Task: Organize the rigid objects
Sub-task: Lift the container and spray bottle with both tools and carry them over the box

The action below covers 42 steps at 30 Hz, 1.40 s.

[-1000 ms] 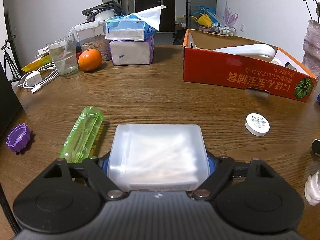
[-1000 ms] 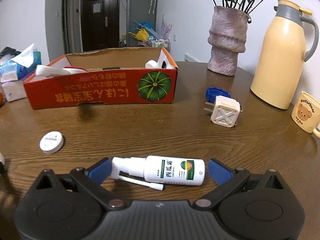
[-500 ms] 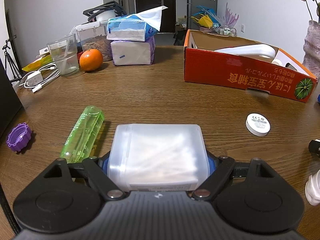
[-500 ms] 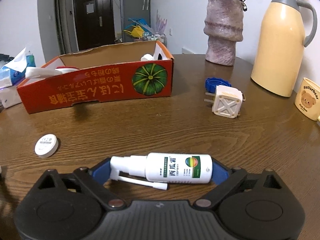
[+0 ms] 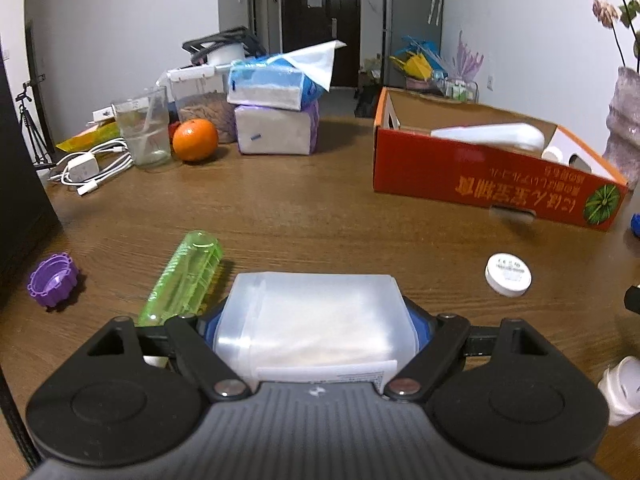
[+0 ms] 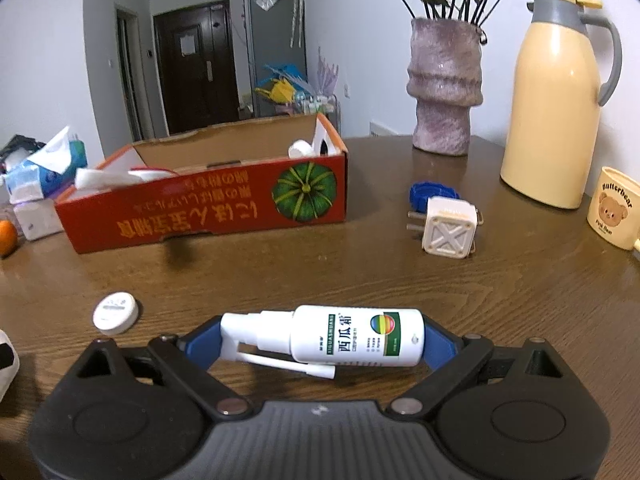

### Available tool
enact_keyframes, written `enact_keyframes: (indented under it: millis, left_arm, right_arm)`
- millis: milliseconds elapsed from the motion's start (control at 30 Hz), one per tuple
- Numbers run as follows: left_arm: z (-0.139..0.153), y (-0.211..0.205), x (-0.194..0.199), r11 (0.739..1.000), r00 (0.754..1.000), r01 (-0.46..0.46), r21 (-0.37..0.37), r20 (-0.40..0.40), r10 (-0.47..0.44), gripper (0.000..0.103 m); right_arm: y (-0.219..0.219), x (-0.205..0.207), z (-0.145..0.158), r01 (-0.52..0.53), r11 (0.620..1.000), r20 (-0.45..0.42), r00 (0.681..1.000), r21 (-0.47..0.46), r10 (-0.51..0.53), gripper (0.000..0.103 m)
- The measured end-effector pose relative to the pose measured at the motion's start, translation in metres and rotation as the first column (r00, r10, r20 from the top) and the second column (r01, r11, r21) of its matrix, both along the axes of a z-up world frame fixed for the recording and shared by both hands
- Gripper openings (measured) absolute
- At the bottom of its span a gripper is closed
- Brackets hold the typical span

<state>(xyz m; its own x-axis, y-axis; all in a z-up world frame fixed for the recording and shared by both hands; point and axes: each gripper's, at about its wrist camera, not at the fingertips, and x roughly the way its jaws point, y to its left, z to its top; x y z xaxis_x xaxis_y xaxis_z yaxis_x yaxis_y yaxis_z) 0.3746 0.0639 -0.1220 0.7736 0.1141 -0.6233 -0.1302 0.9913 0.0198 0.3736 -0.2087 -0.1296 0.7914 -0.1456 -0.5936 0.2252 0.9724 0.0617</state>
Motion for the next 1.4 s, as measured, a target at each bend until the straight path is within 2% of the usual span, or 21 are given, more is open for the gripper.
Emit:
enact_keyframes:
  millis: [600,1067,1400]
  left_arm:
    - [0.036,-0.023,-0.033,0.999,0.993,0.024,-0.049,0.12,-0.017,0.083]
    - [0.061,-0.057,-0.031,0.994,0.984,0.091,-0.055,0.162,-0.081,0.083]
    - [0.08,-0.073,-0.012,0.991,0.976,0.112,-0.075,0.197,-0.096,0.083]
  right_arm:
    - [0.01,-0.025,0.022,-0.076,0.997,0.098,0.992,-0.01,0.077,0.098]
    - [0.007,-0.031,0.043,-0.134,0.991,0.151,0.979,-0.009,0.134,0.098]
    - [0.002,-0.022,0.06,-0.153,0.988,0.188,0.97,-0.028,0.155,0.098]
